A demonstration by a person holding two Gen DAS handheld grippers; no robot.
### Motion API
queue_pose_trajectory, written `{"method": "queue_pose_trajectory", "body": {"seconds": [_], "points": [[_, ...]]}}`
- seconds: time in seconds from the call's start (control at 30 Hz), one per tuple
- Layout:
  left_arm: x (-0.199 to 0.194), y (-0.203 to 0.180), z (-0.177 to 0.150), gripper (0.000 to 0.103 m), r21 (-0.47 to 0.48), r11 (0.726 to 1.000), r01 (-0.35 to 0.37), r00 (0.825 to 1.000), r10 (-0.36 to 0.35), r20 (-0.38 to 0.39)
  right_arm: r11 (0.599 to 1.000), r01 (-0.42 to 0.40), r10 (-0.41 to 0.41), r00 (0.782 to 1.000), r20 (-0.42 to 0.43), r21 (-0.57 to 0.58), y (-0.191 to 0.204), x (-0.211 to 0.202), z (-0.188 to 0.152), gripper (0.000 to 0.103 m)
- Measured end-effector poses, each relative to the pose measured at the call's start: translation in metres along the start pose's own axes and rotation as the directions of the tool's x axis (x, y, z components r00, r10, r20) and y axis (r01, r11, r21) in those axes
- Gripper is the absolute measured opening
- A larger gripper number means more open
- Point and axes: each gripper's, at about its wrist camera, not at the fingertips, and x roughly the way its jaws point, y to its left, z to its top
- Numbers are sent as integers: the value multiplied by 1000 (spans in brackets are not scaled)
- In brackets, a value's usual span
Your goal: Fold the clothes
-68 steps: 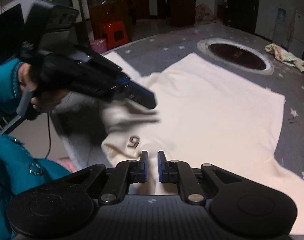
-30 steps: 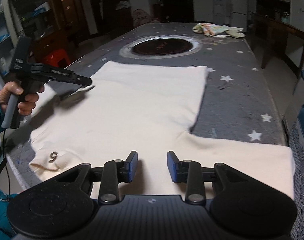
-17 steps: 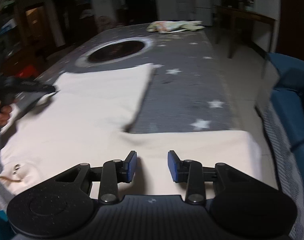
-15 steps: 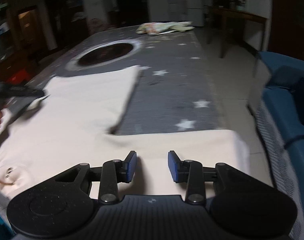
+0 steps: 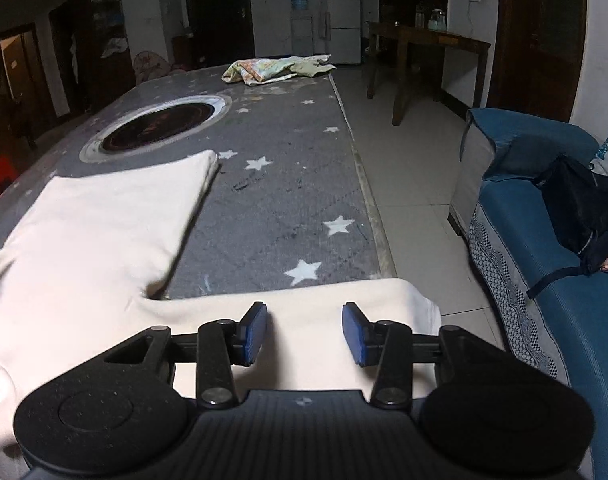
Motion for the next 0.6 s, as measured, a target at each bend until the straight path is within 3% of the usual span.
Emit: {"method": "queue_pose_trajectory", "body": {"seconds": [0.37, 0.6], "points": [[-36, -15, -52, 54, 18, 1000, 1, 1000, -1, -7, 973, -174, 176, 984, -1, -154, 67, -27, -18, 57], [-44, -25, -76, 56, 75, 997, -36, 999, 36, -1, 951, -204, 200, 979, -40, -232, 92, -32, -40, 60]]}}
